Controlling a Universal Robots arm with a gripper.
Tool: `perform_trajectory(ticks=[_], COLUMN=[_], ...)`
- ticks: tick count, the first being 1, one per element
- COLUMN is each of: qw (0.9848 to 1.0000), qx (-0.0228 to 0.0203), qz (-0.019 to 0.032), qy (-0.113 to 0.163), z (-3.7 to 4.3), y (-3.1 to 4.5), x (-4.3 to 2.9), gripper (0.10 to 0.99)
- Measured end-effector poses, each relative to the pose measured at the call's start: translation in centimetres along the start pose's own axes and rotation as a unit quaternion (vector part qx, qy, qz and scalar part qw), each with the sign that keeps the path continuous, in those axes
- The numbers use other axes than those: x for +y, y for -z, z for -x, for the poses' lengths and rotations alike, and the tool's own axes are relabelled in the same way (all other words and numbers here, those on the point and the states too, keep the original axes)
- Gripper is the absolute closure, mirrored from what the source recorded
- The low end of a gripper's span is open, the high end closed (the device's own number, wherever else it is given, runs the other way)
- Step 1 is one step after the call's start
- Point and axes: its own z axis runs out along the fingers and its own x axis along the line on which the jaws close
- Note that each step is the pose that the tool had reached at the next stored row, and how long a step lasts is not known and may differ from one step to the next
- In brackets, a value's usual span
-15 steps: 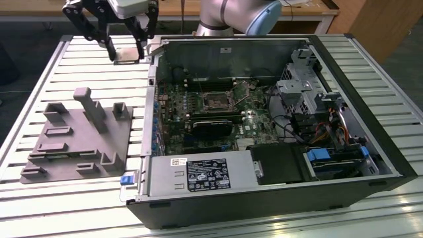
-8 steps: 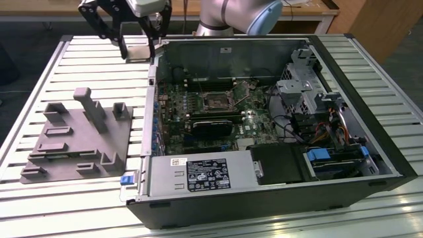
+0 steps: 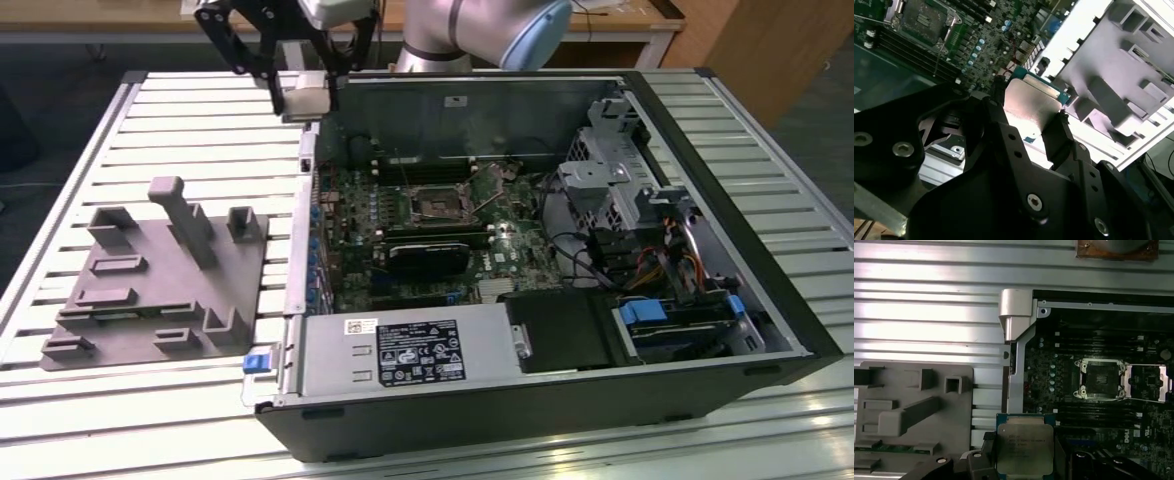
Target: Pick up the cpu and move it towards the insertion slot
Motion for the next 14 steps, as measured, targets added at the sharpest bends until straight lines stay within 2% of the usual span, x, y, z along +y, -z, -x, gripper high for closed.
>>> perform_trajectory(ticks=[12,14], qw=[1.0000,1.0000], qx=[0.0000,0.0000], qz=[0.0000,0.0000], qy=[0.000,-0.001], z=[3.42,3.78], y=[-0.07,-0.09], x=[0.96,1.08], gripper=[0.541,0.541])
